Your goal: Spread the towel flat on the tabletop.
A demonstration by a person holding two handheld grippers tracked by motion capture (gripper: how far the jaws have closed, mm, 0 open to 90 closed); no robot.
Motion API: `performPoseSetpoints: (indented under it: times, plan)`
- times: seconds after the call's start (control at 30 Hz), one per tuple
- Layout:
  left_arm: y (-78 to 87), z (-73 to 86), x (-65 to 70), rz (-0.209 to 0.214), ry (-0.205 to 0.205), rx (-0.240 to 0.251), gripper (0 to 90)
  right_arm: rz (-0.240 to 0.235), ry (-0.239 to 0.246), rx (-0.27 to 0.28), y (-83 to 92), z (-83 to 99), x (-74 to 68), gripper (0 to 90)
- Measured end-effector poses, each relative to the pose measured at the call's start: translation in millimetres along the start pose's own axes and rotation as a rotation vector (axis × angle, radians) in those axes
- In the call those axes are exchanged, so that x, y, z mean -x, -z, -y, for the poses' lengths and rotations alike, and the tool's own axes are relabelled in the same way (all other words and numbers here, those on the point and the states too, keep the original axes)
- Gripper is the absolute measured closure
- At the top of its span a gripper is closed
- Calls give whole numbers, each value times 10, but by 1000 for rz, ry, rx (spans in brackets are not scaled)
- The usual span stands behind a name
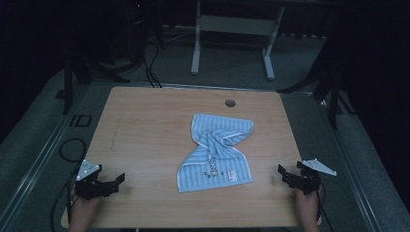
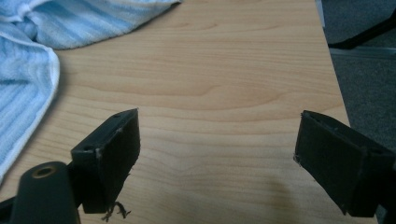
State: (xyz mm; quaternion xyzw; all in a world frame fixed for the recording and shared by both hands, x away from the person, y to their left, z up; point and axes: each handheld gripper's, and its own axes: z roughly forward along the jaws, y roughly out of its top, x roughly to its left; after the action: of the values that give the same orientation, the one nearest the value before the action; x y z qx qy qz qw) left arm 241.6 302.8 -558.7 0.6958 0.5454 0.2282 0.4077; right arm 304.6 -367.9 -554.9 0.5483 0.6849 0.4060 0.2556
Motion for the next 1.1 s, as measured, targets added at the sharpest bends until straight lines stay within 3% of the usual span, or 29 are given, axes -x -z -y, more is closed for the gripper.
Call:
performPoseSetpoints:
  times: [0.1, 0.17, 0.23, 0.27, 0.4, 0.5, 0.57, 0.6, 0.7, 0.8, 0.87, 0.97, 1.0, 1.1]
  plan:
    - [6, -6, -6, 17, 10, 1, 13, -14, 2, -9, -10, -3, 7, 139]
    - [9, -28, 1, 11, -17, -25, 14, -13, 2, -10, -11, -4, 5, 139]
    - [9, -28, 1, 11, -17, -25, 13, -30, 7, -14, -10, -3, 1, 139]
    - [-18, -49, 0, 77, -23, -81, 13, -56, 20, -23, -14, -4, -2, 133]
    - [-81, -83, 41, 148, -75, -176, 13, -122, 54, -61, -52, -21, -16, 128]
    - [-96, -149, 126, 199, -145, -207, 14, -166, 96, -108, -86, -48, -23, 129]
    - [-102, -170, 151, 215, -159, -219, 14, -192, 124, -132, -89, -69, -36, 131]
    - [-131, -232, 250, 240, -204, -273, 14, -211, 135, -142, -92, -81, -41, 132]
    - [-159, -315, 390, 235, -272, -292, 13, -245, 195, -178, -96, -128, -73, 135]
    - [-201, -397, 477, 251, -285, -298, 14, -272, 255, -238, -108, -205, -102, 134]
    - [-261, -454, 546, 252, -314, -346, 14, -292, 266, -291, -120, -271, -123, 134]
    - [-341, -500, 660, 240, -351, -374, 14, -317, 302, -359, -153, -337, -174, 135]
    - [-369, -514, 692, 250, -345, -385, 14, -306, 323, -382, -167, -360, -202, 135]
    - [-441, -564, 781, 275, -350, -414, 15, -355, 357, -438, -204, -415, -276, 138]
